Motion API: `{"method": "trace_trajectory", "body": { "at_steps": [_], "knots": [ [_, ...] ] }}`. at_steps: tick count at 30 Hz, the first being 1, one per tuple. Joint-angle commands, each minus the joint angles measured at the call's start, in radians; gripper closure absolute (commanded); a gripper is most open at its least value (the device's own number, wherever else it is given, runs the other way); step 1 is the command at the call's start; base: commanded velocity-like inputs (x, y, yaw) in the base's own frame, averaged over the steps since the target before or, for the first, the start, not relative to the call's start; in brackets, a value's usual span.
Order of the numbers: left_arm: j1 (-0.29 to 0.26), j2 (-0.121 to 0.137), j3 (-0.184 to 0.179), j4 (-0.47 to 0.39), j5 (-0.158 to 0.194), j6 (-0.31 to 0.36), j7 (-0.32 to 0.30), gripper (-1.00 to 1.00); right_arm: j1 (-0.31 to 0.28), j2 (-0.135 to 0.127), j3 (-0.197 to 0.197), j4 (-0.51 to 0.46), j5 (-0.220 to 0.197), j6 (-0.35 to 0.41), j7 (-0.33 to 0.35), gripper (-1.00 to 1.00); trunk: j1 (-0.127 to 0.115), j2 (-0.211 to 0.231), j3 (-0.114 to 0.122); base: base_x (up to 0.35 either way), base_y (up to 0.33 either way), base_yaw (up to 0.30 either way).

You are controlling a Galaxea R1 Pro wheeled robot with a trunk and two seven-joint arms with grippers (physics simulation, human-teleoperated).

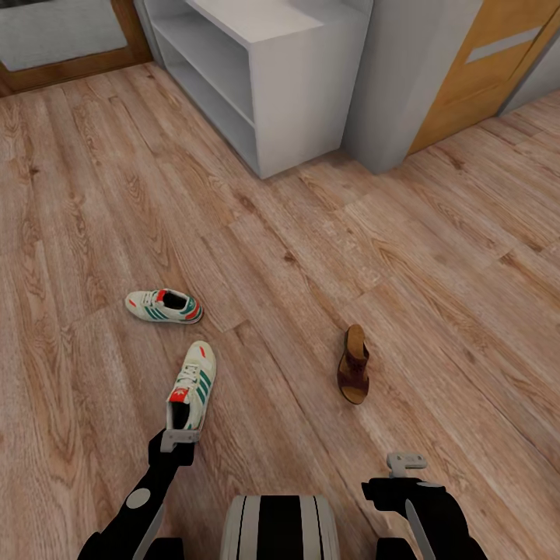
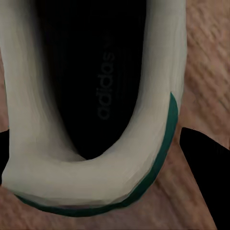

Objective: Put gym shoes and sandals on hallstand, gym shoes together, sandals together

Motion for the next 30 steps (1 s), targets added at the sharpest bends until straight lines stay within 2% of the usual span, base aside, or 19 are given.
{"method": "trace_trajectory", "body": {
  "at_steps": [1,30],
  "knots": [
    [0.000,-0.001,0.002,0.001,-0.011,-0.003,0.000,1.00,0.000,0.000,0.000,-0.001,0.000,0.004,-0.001,-1.00,0.000,0.000,0.000,0.000,0.000,0.000],
    [0.000,-0.008,-0.002,0.001,-0.011,0.001,0.001,1.00,0.000,0.003,0.004,0.010,0.000,-0.005,-0.006,-1.00,-0.001,0.000,0.003,0.000,0.000,0.000]
  ]
}}
